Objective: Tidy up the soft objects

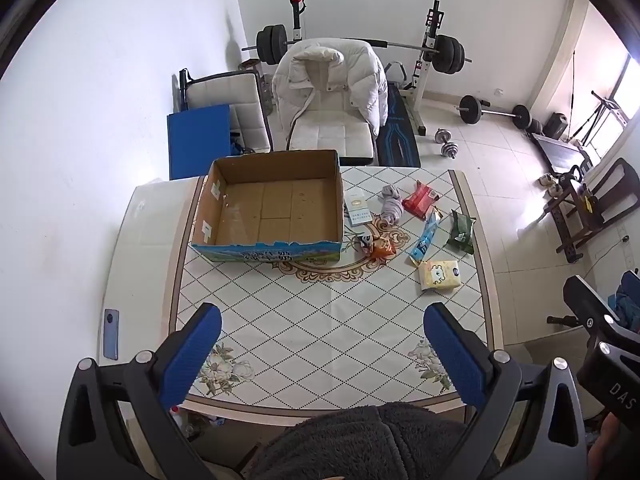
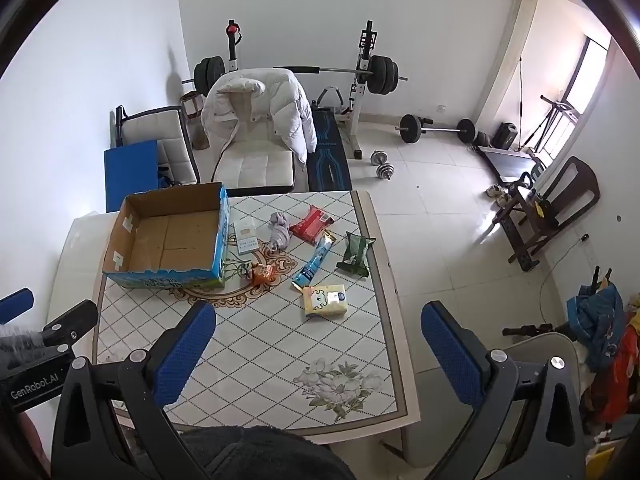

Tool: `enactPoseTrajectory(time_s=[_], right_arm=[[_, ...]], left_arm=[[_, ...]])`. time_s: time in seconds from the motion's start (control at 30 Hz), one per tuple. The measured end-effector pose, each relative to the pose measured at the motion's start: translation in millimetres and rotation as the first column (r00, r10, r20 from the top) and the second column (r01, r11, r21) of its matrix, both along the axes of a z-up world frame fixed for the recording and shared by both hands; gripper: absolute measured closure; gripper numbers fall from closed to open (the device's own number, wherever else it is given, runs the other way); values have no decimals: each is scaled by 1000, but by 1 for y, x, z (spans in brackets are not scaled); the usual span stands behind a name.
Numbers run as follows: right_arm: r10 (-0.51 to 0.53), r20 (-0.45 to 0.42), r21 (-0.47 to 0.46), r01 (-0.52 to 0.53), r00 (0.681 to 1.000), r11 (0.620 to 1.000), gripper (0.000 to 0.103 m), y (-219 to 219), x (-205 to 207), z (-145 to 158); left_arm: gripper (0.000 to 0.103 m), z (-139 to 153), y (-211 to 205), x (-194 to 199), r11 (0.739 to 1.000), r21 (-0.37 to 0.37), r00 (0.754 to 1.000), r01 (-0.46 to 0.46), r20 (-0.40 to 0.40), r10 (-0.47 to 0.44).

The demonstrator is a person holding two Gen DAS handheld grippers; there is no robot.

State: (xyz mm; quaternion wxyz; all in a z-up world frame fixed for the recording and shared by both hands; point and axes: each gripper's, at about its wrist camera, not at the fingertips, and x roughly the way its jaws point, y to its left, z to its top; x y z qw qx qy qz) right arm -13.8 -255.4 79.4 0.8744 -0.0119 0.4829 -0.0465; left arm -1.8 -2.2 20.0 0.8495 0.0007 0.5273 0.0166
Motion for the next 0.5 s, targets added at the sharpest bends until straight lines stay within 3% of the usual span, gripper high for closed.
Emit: enactPoseTrajectory(time_s=[0.5], right_arm=[[-13,14,0,13,1000,1000,0,-4,2,3]], left_arm=[[0,6,-3,0,1000,5,1000,3,30,-3]])
